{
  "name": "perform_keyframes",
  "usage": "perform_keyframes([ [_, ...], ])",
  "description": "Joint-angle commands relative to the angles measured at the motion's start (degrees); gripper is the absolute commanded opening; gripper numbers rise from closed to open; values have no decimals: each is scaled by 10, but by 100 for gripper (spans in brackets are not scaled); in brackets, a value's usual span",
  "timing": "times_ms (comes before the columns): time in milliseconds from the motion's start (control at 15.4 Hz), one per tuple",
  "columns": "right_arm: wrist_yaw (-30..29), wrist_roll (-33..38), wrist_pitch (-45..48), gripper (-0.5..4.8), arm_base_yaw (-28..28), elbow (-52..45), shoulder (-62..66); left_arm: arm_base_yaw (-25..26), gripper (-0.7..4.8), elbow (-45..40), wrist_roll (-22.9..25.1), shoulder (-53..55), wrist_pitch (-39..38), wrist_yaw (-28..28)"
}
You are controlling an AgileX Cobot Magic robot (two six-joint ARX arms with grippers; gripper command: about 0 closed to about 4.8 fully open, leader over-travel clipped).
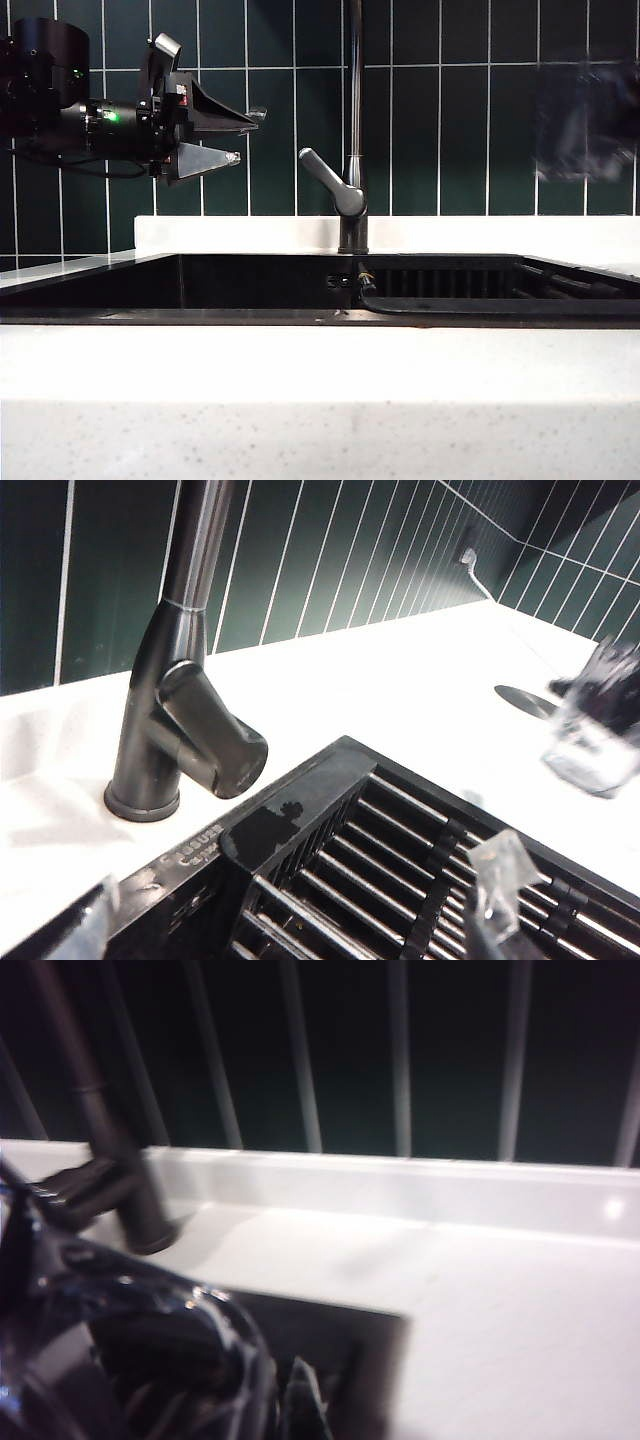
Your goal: Pick up the mug next to the sink, go to the faucet to get some water, pour the water into the sink, and finally put the mug back to its place.
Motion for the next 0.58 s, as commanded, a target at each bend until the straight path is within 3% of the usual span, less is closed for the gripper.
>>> perform_keyframes([
  [65, 21, 1, -136, -6, 75, 66, -31, -1, 479, 5, 16, 1, 0, -13],
  [324, 46, 2, -202, -6, 172, 171, 15, -1, 479, 60, 6, 57, -32, 9],
  [584, 46, 7, -209, -6, 222, 239, 79, -2, 479, 121, -4, 101, -46, 20],
])
